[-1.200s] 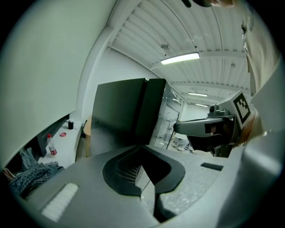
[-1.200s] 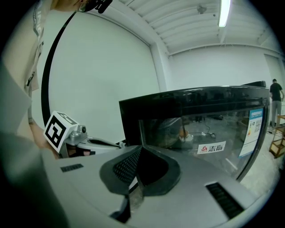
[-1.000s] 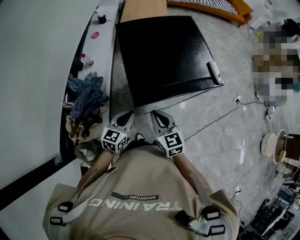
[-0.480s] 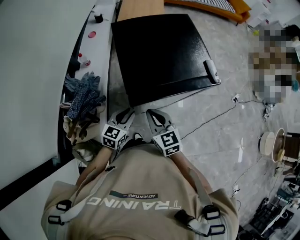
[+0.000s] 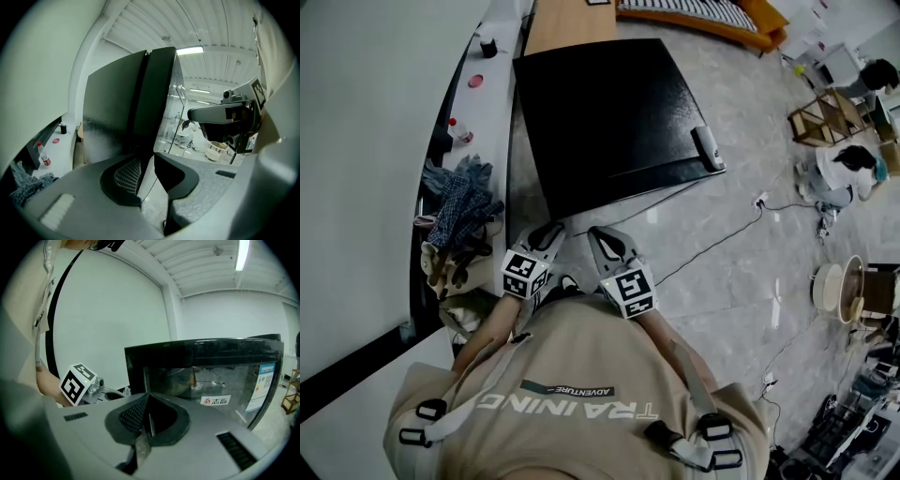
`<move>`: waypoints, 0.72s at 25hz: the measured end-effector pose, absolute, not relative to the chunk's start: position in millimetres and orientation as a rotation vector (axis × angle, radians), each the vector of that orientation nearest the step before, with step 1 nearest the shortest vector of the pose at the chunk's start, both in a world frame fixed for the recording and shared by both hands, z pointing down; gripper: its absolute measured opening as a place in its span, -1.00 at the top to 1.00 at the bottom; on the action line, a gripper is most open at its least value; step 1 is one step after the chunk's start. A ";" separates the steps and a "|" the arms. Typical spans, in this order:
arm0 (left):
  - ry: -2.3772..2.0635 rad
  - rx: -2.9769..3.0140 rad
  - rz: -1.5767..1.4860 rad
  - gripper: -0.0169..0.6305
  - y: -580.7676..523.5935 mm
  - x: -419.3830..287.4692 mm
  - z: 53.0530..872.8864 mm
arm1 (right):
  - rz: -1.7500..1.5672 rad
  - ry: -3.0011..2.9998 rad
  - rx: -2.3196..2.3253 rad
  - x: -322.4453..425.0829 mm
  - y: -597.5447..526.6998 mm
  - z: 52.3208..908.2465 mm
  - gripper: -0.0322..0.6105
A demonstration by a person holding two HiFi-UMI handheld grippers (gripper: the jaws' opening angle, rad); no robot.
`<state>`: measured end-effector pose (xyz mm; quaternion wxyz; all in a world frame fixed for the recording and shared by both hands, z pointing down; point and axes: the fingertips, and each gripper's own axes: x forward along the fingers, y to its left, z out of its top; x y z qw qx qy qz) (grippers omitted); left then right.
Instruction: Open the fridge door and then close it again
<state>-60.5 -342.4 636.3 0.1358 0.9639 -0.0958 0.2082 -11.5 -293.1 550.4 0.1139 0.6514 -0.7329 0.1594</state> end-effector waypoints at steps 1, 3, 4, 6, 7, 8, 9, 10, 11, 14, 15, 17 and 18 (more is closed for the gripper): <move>-0.278 2.796 0.607 0.71 -342.2 -60.0 636.6 | 0.462 -2.148 1.912 -11.8 -292.4 550.0 0.91; -0.285 2.812 0.630 0.71 -341.5 -58.2 637.9 | 0.458 -2.148 1.916 -11.6 -291.5 550.0 0.91; -0.289 2.817 0.640 0.71 -341.1 -56.9 638.4 | 0.458 -2.149 1.916 -11.1 -291.2 549.8 0.91; -0.285 2.806 0.642 0.71 -340.4 -55.2 639.7 | 0.457 -2.154 1.911 -11.5 -291.3 550.2 0.91; -0.275 2.796 0.641 0.71 -340.4 -55.0 640.7 | 0.458 -2.159 1.909 -12.7 -291.9 551.0 0.91; -0.265 2.788 0.645 0.71 -340.6 -55.2 641.8 | 0.458 -2.163 1.906 -14.4 -292.8 551.8 0.91; -0.257 2.783 0.653 0.71 -341.0 -55.2 642.6 | 0.456 -2.167 1.903 -16.1 -294.0 552.2 0.91; -0.251 2.783 0.666 0.71 -341.2 -54.6 642.9 | 0.453 -2.170 1.900 -17.3 -295.3 552.2 0.91; -0.246 2.785 0.680 0.71 -341.0 -53.6 642.8 | 0.450 -2.172 1.896 -18.0 -296.3 552.0 0.91; -0.241 2.795 0.710 0.73 -340.3 -52.6 641.9 | 0.453 -2.188 1.879 -21.6 -299.3 552.4 0.91; -0.249 2.790 0.711 0.73 -341.0 -53.0 642.0 | 0.451 -2.195 1.874 -23.9 -300.4 552.4 0.91; -0.274 2.771 0.714 0.73 -342.2 -54.7 644.3 | 0.441 -2.208 1.866 -30.2 -300.9 552.6 0.91; -0.287 2.761 0.716 0.73 -342.5 -55.9 646.3 | 0.437 -2.212 1.862 -33.7 -300.2 553.3 0.91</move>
